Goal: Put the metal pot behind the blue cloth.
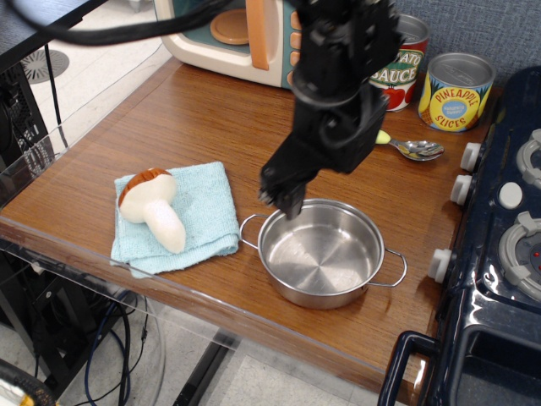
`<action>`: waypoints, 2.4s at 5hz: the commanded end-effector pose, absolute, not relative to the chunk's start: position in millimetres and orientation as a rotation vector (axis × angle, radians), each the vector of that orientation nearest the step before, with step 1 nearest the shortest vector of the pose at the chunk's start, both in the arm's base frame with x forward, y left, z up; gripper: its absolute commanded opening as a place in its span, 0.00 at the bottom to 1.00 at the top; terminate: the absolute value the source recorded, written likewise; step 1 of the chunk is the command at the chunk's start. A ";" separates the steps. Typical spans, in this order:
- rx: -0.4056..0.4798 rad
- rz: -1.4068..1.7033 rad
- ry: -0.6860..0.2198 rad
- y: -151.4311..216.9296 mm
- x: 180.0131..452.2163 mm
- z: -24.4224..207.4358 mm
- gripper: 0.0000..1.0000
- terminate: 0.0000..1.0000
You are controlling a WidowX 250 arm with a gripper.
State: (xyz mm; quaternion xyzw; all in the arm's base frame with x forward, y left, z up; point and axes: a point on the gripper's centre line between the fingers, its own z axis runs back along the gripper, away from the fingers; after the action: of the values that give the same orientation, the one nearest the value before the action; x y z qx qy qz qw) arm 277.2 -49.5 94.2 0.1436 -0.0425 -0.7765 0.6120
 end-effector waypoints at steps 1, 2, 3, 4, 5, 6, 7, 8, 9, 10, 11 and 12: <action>0.348 -1.772 -0.041 -32.1 244.7 88.9 1.00 0.00; 0.355 -1.773 0.019 -28.0 235.0 78.0 1.00 0.00; 0.326 -1.827 0.014 -37.9 239.4 67.4 1.00 0.00; 0.290 -1.890 0.005 -49.7 245.5 58.0 1.00 0.00; 0.272 -1.931 0.004 -55.8 251.6 46.4 1.00 0.00; 0.281 -1.945 0.013 -60.2 257.7 39.2 1.00 0.00; 0.269 -1.956 0.063 -60.2 266.9 24.0 1.00 0.00; 0.292 -1.954 0.083 -60.5 267.6 19.0 0.00 0.00; 0.299 -1.952 0.078 -60.5 266.1 19.4 0.00 0.00; 0.303 -1.947 0.077 -57.5 264.6 21.1 0.00 0.00; 0.312 -1.922 0.051 -51.0 263.7 28.9 0.00 0.00; 0.320 -1.871 0.014 -38.7 258.4 43.2 0.00 0.00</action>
State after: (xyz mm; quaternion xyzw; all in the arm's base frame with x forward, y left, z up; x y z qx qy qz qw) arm 252.0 -38.6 31.0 0.1200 0.0263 -0.8028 0.5834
